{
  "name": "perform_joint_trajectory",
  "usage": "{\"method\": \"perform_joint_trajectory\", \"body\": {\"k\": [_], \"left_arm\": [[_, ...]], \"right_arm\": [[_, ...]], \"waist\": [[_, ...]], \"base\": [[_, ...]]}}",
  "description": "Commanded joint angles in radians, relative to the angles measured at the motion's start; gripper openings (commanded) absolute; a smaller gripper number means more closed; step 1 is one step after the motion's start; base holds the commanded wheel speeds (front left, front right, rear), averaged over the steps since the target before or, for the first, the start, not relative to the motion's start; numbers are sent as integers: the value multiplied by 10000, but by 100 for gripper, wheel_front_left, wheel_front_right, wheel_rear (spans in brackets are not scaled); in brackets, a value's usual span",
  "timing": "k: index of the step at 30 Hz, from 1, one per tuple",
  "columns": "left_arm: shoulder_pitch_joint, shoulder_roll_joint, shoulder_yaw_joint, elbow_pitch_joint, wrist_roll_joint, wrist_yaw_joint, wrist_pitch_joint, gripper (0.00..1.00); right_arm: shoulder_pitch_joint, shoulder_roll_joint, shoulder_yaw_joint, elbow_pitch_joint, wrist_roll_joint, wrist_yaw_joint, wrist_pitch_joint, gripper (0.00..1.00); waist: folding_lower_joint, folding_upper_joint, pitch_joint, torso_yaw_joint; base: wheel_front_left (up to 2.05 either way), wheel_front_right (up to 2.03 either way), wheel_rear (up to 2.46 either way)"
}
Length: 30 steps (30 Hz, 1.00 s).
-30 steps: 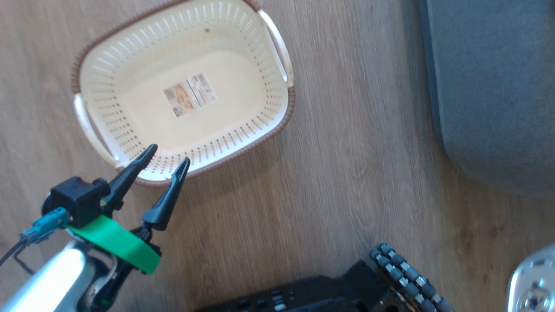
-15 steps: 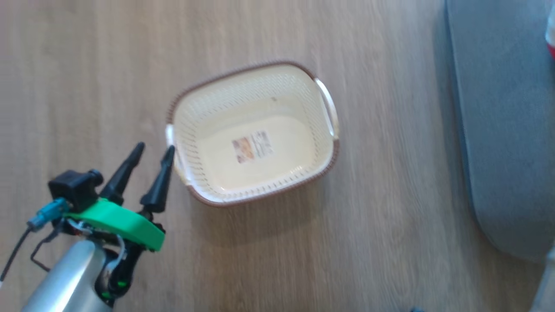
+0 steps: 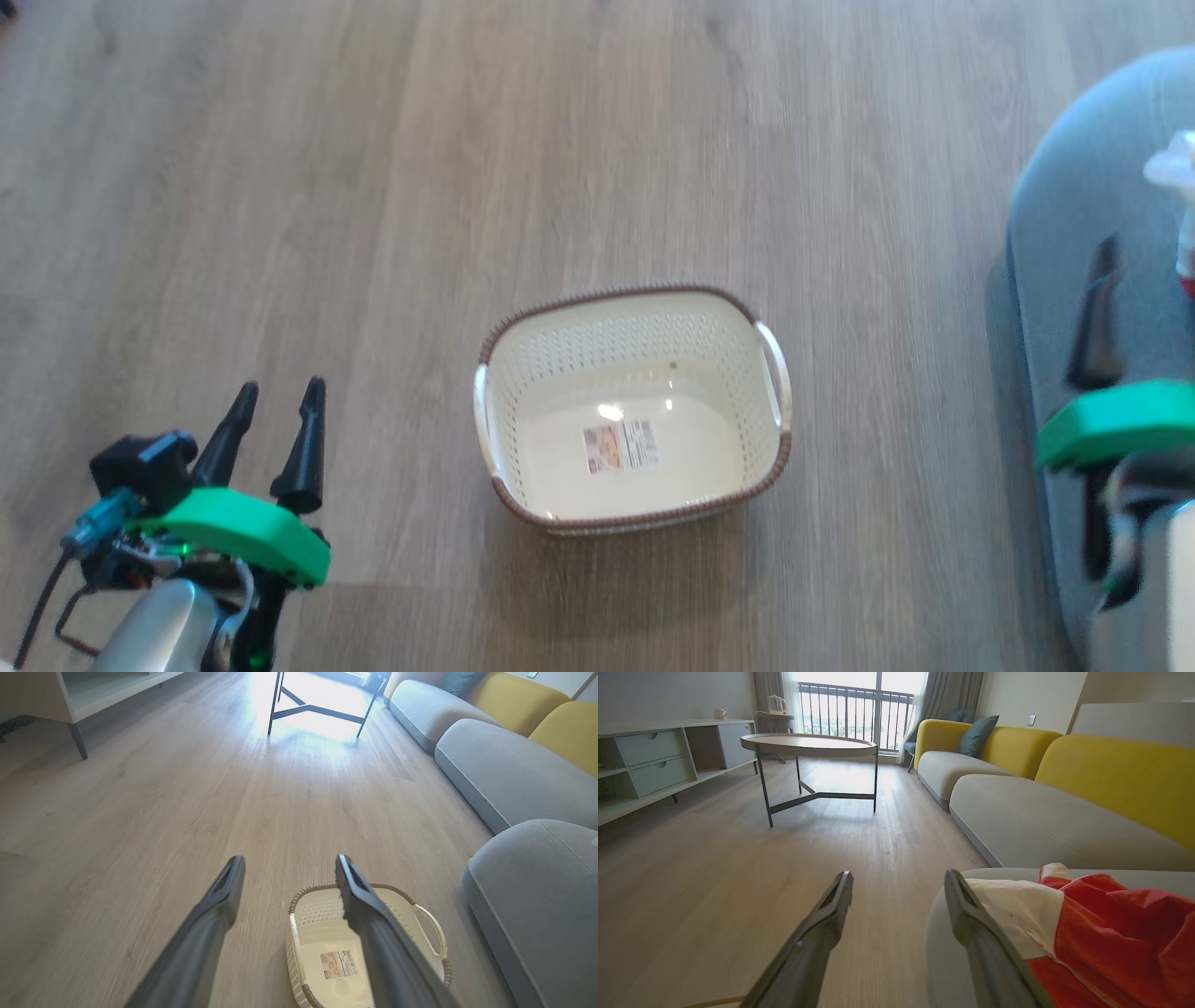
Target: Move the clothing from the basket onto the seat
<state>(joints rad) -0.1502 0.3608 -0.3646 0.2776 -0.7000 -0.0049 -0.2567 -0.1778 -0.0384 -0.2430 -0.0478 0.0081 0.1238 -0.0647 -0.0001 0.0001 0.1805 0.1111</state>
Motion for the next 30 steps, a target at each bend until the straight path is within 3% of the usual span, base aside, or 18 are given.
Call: {"method": "perform_joint_trajectory", "body": {"k": [1, 11, 30], "left_arm": [[-142, 145, 543, -214, 210, 118, -51, 100], [152, -99, 868, -288, 629, 299, -51, 100], [258, -272, 826, -164, 836, 112, -51, 100]], "right_arm": [[57, -118, 493, -161, 58, 69, -264, 100], [872, -118, 1946, 1332, -116, 69, -1258, 100], [927, -118, 2260, 2469, 126, 69, -1828, 100]], "waist": [[1, -1, -637, 362], [1, -1, -1147, 598], [1, -1, -1398, 351]], "base": [[0, 0, 0], [0, 0, 0], [0, 0, 0]]}}
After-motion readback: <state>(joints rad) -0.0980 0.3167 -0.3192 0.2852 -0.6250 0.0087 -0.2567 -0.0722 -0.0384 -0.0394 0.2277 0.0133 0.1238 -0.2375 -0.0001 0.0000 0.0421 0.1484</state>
